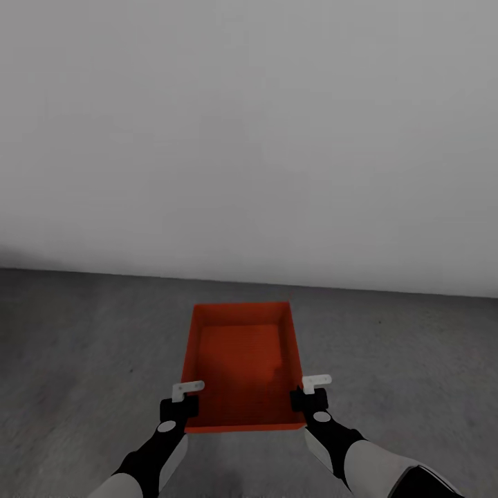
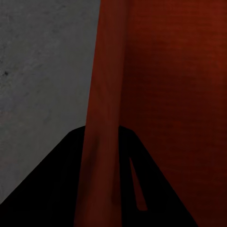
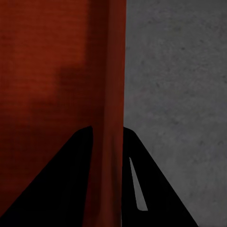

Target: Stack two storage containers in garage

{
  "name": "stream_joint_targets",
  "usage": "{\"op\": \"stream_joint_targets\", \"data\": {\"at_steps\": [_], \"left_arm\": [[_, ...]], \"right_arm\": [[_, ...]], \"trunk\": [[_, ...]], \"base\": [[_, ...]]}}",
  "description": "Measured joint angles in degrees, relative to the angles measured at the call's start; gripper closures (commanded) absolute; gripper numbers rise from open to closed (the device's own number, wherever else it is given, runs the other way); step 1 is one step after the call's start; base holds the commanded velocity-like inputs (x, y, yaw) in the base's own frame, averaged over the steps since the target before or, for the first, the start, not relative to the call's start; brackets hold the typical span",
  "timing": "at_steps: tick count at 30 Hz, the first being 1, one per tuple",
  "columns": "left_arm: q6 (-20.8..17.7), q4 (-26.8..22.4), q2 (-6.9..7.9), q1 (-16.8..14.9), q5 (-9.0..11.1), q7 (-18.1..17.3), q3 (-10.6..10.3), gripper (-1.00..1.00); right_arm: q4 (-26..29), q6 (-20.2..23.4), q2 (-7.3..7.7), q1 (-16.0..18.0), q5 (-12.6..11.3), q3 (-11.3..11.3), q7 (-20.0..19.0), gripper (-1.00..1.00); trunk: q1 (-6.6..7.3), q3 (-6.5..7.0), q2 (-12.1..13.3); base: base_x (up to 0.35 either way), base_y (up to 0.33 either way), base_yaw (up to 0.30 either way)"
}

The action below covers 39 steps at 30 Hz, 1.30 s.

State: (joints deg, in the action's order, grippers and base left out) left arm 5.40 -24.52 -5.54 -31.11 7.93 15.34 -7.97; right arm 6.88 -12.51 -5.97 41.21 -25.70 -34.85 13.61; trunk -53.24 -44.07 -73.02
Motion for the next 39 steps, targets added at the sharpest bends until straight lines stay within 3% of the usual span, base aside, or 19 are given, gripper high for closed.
{"op": "stream_joint_targets", "data": {"at_steps": [29,39], "left_arm": [[0.01,-0.04,0.01,0.00,-0.06,0.00,0.02,1.00],[0.01,-0.04,0.02,-0.01,-0.04,-0.02,-0.01,1.00]], "right_arm": [[0.01,-0.02,-0.01,0.00,-0.04,-0.02,0.02,1.00],[0.04,0.00,0.01,0.01,0.07,0.08,-0.02,1.00]], "trunk": [[0.00,-2.66,0.00],[0.00,-2.90,0.00]], "base": [[0.000,0.000,0.000],[0.000,0.000,0.000]]}}
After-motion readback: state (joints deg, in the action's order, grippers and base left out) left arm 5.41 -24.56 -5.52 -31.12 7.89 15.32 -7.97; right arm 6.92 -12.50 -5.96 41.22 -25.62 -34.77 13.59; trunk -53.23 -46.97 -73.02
